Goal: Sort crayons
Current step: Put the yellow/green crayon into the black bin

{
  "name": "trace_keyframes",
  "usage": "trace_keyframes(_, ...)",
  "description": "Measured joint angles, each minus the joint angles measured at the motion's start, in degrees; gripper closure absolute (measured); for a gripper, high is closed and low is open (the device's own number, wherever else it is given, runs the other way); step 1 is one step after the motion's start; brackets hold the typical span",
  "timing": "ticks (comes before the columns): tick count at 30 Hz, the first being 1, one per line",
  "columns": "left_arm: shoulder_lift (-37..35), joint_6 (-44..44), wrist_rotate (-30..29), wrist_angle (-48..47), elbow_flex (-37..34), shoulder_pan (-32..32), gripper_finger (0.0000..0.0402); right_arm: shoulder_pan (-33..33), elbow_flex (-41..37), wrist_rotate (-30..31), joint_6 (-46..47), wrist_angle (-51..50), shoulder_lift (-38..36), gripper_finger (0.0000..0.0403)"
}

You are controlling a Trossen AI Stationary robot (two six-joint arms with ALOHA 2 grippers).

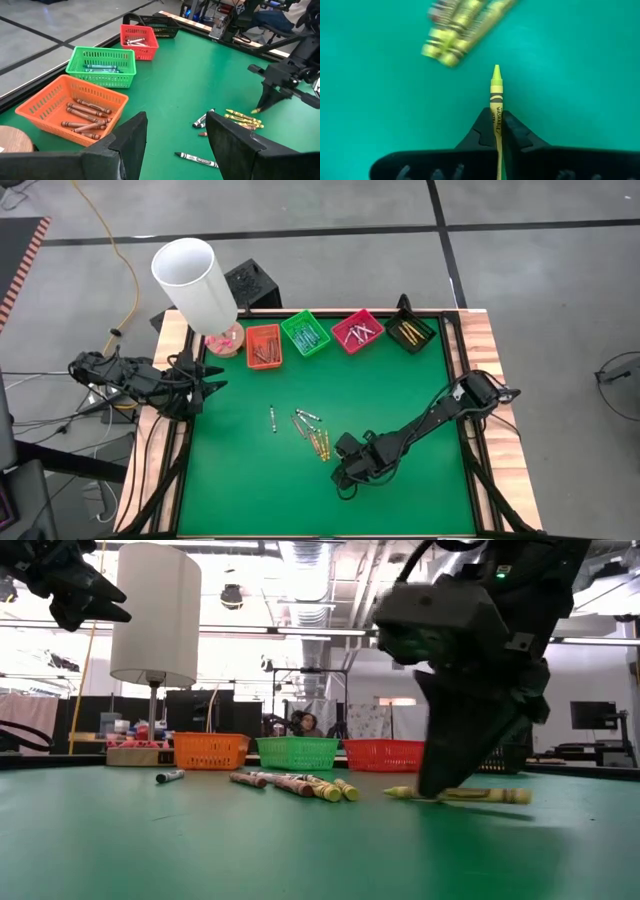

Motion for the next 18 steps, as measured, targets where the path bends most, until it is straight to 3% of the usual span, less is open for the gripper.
trace_keyframes(18, 0.0, 0.0, 0.07, -0.01, 0.0, 0.0, 0.021, -9.1, 0.02, 1.6, -10.27, -16.79, -6.79, 0.04)
